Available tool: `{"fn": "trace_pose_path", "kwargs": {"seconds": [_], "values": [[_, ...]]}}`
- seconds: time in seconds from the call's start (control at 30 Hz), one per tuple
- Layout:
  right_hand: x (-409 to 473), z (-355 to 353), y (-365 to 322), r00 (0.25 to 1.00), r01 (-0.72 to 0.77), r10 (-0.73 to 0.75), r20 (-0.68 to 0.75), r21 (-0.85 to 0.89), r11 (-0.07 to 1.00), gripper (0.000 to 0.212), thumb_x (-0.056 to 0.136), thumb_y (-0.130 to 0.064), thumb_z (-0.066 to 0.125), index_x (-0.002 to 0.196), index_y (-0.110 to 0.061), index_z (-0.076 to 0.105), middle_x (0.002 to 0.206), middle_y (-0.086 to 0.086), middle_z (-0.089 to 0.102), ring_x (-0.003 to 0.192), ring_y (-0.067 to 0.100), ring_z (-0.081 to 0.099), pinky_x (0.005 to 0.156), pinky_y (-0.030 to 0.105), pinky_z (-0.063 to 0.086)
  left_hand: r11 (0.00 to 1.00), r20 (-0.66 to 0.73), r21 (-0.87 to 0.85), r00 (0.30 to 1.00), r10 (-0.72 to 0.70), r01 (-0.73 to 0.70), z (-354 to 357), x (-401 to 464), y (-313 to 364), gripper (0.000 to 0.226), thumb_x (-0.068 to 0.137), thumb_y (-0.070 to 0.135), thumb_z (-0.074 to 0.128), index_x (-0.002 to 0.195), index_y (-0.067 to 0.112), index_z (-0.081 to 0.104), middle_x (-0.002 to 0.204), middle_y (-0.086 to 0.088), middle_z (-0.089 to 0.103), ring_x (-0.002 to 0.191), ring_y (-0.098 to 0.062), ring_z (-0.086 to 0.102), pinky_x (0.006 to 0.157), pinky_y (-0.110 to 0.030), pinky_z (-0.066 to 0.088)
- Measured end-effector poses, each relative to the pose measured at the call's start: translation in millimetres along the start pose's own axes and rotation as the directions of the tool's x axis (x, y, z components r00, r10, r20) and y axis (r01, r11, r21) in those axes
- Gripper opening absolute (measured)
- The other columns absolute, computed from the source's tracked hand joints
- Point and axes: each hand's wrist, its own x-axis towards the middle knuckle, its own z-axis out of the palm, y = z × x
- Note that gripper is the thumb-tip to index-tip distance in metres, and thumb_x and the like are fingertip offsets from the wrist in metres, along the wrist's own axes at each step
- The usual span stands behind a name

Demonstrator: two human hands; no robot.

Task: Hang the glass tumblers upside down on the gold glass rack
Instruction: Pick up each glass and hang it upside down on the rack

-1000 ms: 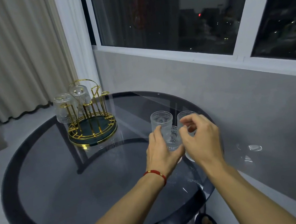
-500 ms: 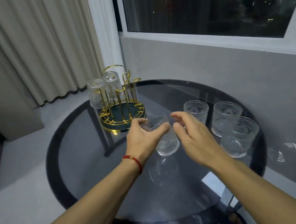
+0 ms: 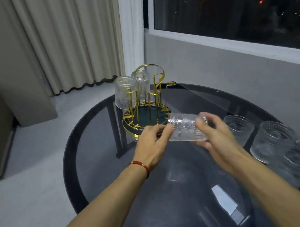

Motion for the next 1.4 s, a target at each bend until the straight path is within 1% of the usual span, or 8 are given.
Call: {"fn": "trace_pose_path", "kwargs": {"seconds": [0.07, 0.13, 0.33, 0.5, 0.87, 1.17, 1.33, 1.4], "values": [[8, -2, -9, 0.98, 0.158, -0.183, -0.074, -0.264, 0.951, 0.062, 0.091, -0.036, 0.074, 0.149, -0.035, 0.049, 0.152, 0.004, 0.056, 0.137, 0.026, 0.058, 0.111, 0.053, 0.051, 0.949, -0.056, 0.309, 0.995, 0.081, -0.06, -4, 3, -22, 0.054, 0.095, 0.063, 0.033, 0.111, 0.025, 0.068, 0.109, 0.002, 0.062, 0.11, -0.019, 0.053, 0.09, -0.038, 0.046], [18, 0, -24, 0.947, 0.236, -0.295, -0.125, -0.351, 0.906, 0.068, 0.093, -0.035, 0.073, 0.154, -0.036, 0.044, 0.158, 0.002, 0.051, 0.143, 0.024, 0.052, 0.117, 0.053, 0.044, 0.867, -0.098, 0.494, 0.986, 0.136, -0.07, -3, 5, -42, 0.053, 0.095, 0.055, 0.04, 0.126, 0.019, 0.063, 0.124, -0.001, 0.057, 0.121, -0.02, 0.048, 0.1, -0.042, 0.045], [82, 25, -84, 0.868, 0.328, -0.438, -0.234, -0.392, 0.86, 0.078, 0.088, -0.029, 0.08, 0.157, -0.025, 0.043, 0.16, 0.001, 0.048, 0.142, 0.019, 0.051, 0.119, 0.046, 0.044, 0.715, -0.065, 0.696, 0.986, 0.155, -0.067, 8, 5, -50, 0.07, 0.091, 0.052, 0.043, 0.152, 0.017, 0.039, 0.151, -0.01, 0.043, 0.146, -0.03, 0.031, 0.119, -0.054, 0.029], [138, 56, -123, 0.852, 0.343, -0.453, -0.264, -0.373, 0.862, 0.078, 0.083, -0.025, 0.084, 0.152, -0.023, 0.049, 0.153, 0.001, 0.052, 0.128, 0.016, 0.054, 0.111, 0.033, 0.047, 0.71, -0.05, 0.703, 0.994, 0.101, -0.036, 11, 6, -53, 0.071, 0.088, 0.052, 0.035, 0.15, 0.017, 0.044, 0.154, -0.009, 0.045, 0.149, -0.03, 0.031, 0.117, -0.061, 0.031], [202, 83, -131, 0.948, 0.318, -0.289, 0.133, -0.461, 0.829, 0.094, 0.073, -0.013, 0.094, 0.155, -0.021, 0.046, 0.148, 0.014, 0.056, 0.13, 0.031, 0.059, 0.113, 0.052, 0.05, 0.714, -0.055, 0.7, 0.995, 0.088, -0.024, 13, 9, -54, 0.065, 0.079, 0.048, 0.062, 0.137, 0.018, 0.057, 0.141, -0.007, 0.06, 0.137, -0.03, 0.051, 0.095, -0.062, 0.053], [221, 68, -115, 0.913, 0.266, -0.123, 0.39, -0.337, 0.903, 0.081, 0.08, 0.014, 0.078, 0.146, -0.029, 0.059, 0.144, -0.001, 0.061, 0.136, 0.027, 0.057, 0.113, 0.052, 0.05, 0.701, -0.071, 0.712, 0.99, 0.12, -0.034, 14, 8, -54, 0.066, 0.077, 0.047, 0.062, 0.136, 0.018, 0.059, 0.141, -0.007, 0.062, 0.136, -0.03, 0.053, 0.095, -0.061, 0.054], [227, 67, -105, 0.887, 0.23, -0.078, 0.454, -0.29, 0.929, 0.077, 0.082, 0.024, 0.069, 0.14, -0.026, 0.064, 0.147, 0.0, 0.061, 0.137, 0.027, 0.059, 0.099, 0.043, 0.06, 0.698, -0.077, 0.715, 0.989, 0.124, -0.032, 15, 9, -54, 0.065, 0.078, 0.046, 0.06, 0.136, 0.018, 0.058, 0.141, -0.008, 0.061, 0.136, -0.031, 0.053, 0.096, -0.061, 0.053], [228, 72, -100, 0.874, 0.213, -0.037, 0.484, -0.315, 0.925, 0.078, 0.079, 0.026, 0.07, 0.136, -0.027, 0.067, 0.147, -0.001, 0.062, 0.14, 0.026, 0.055, 0.103, 0.049, 0.058, 0.7, -0.081, 0.714, 0.989, 0.127, -0.031, 14, 9, -54, 0.065, 0.077, 0.046, 0.061, 0.135, 0.018, 0.059, 0.14, -0.008, 0.062, 0.134, -0.031, 0.055, 0.095, -0.061, 0.054]]}}
